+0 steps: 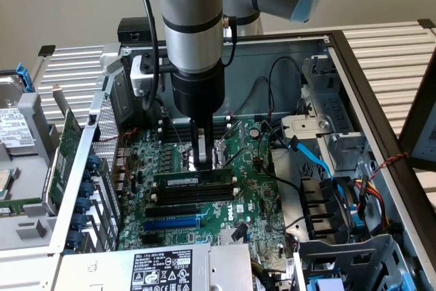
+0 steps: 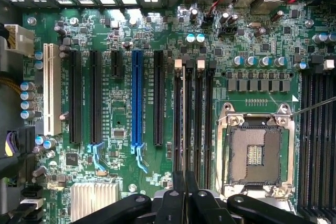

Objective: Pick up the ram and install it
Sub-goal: 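Insert the ram into the slot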

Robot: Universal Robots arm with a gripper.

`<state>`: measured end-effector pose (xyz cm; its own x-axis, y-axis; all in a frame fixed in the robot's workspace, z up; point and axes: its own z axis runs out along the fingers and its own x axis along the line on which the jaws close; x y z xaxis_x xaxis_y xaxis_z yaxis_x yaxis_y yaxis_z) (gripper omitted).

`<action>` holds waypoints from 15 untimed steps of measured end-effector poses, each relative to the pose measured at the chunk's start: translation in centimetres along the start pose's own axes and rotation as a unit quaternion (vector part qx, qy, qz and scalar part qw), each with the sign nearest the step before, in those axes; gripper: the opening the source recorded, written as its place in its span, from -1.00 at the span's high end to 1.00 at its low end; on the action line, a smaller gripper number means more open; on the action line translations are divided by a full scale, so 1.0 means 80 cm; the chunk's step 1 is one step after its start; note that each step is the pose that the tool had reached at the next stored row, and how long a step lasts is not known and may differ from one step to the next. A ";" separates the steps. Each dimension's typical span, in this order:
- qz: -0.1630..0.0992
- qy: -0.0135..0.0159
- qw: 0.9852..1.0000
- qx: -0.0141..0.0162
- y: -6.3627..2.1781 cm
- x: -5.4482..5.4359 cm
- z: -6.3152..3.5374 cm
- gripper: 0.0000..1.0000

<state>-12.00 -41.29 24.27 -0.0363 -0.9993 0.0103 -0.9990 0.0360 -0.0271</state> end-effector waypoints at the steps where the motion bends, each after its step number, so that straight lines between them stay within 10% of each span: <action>1: 0.000 0.000 1.000 0.000 -0.001 0.001 0.000 0.76; 15: 0.000 0.000 1.000 0.000 -0.001 0.002 0.008 0.76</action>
<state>-11.88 -41.46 23.65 -0.0361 -0.9993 0.0106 -0.9990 0.0358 -0.0269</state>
